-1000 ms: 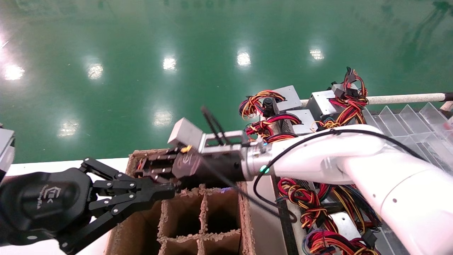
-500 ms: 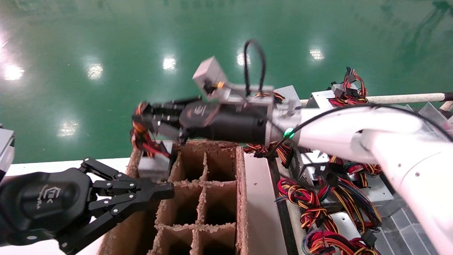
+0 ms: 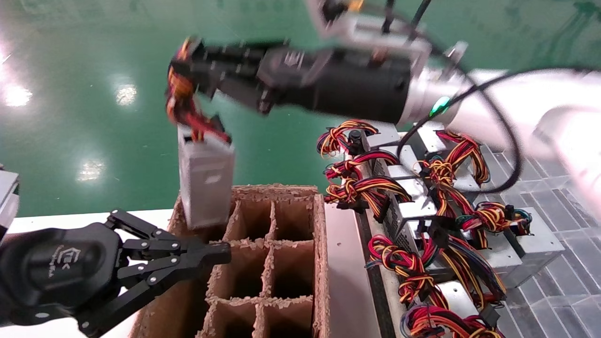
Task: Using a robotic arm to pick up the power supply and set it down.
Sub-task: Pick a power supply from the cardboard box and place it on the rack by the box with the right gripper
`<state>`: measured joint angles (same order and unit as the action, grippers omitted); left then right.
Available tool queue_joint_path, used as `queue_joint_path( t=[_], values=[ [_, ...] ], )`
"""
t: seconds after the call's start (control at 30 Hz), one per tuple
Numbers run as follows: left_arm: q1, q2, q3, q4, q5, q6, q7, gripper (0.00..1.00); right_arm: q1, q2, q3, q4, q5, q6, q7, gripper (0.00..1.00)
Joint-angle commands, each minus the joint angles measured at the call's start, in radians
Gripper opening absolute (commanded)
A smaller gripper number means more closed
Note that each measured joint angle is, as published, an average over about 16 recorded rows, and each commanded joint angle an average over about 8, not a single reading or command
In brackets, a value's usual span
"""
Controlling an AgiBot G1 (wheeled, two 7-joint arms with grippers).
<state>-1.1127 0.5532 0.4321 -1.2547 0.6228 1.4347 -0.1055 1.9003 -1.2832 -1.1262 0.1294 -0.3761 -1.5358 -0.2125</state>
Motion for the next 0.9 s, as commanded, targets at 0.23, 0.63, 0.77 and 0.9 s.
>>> queue_joint_path(
  t=[0.23,0.63,0.77,0.9],
  values=[
    [0.000,0.000,0.000,0.000,0.000,0.000,0.000,0.00,0.146,0.069,-0.022,-0.051,-0.043,-0.006,-0.039,0.00],
    [0.000,0.000,0.000,0.000,0.000,0.000,0.000,0.00,0.332,0.261,-0.086,-0.126,-0.143,0.005,-0.093,0.00],
    [0.000,0.000,0.000,0.000,0.000,0.000,0.000,0.00,0.384,0.346,-0.118,-0.140,-0.189,-0.005,-0.104,0.00],
    [0.000,0.000,0.000,0.000,0.000,0.000,0.000,0.00,0.440,0.435,-0.153,-0.146,-0.238,-0.021,-0.108,0.00]
  ],
)
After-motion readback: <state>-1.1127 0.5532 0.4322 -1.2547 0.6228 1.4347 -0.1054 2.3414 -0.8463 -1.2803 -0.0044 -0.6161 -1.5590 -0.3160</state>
